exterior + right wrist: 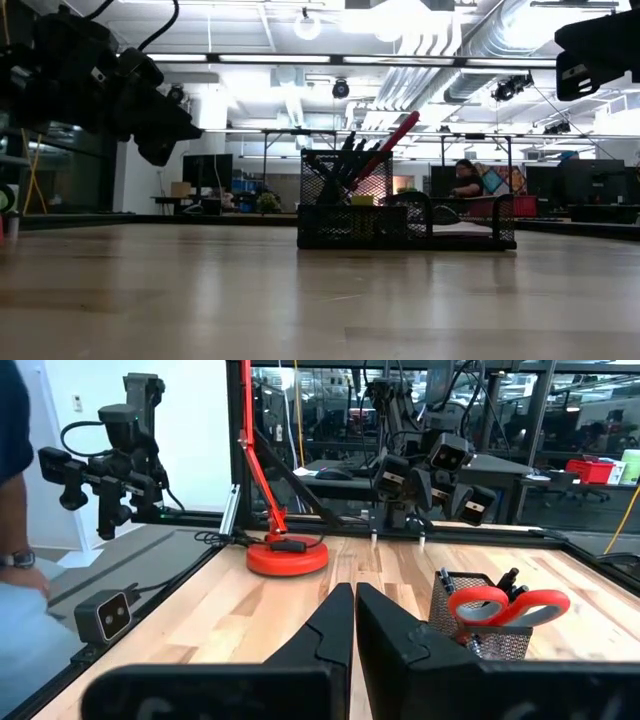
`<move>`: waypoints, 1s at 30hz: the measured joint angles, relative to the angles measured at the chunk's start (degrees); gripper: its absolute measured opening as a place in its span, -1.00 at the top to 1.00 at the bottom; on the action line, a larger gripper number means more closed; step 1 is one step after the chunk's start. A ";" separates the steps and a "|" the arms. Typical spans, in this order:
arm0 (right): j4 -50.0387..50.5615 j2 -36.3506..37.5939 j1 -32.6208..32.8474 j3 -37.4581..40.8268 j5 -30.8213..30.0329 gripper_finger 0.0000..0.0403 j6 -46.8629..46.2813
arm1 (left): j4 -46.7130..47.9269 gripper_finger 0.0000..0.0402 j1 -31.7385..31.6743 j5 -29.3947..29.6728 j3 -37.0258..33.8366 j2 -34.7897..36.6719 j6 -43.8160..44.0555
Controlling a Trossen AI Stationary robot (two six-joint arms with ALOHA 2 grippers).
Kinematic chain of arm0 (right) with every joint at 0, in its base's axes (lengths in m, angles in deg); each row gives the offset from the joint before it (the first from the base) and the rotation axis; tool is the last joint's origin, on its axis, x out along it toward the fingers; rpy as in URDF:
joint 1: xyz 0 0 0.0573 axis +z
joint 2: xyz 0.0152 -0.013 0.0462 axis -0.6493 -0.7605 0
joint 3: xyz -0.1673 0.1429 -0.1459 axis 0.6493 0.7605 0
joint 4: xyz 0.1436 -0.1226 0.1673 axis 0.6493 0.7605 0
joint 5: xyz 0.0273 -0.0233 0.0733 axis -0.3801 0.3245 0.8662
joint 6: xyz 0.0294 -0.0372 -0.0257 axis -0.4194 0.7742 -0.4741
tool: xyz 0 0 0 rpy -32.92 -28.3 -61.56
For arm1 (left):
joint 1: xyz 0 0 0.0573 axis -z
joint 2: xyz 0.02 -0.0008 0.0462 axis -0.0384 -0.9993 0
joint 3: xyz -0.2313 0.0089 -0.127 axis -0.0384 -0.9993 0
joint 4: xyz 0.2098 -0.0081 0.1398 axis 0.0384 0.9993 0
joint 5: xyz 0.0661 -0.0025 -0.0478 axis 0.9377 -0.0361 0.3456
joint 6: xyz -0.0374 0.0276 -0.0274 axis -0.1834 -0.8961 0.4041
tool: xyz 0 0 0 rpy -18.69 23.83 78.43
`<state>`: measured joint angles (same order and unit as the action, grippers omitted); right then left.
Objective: Pick and place office supplies into organizer
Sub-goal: Return to Home Position
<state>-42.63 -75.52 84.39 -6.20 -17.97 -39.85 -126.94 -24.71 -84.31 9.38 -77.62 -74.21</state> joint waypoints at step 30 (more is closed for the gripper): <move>0.00 0.00 0.00 0.04 0.00 0.96 -0.01 | -0.02 0.28 0.00 -0.02 0.00 -0.02 0.00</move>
<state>-42.63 -75.52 84.39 -6.16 -17.97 -39.86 -126.96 -24.71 -84.33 9.38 -77.64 -74.21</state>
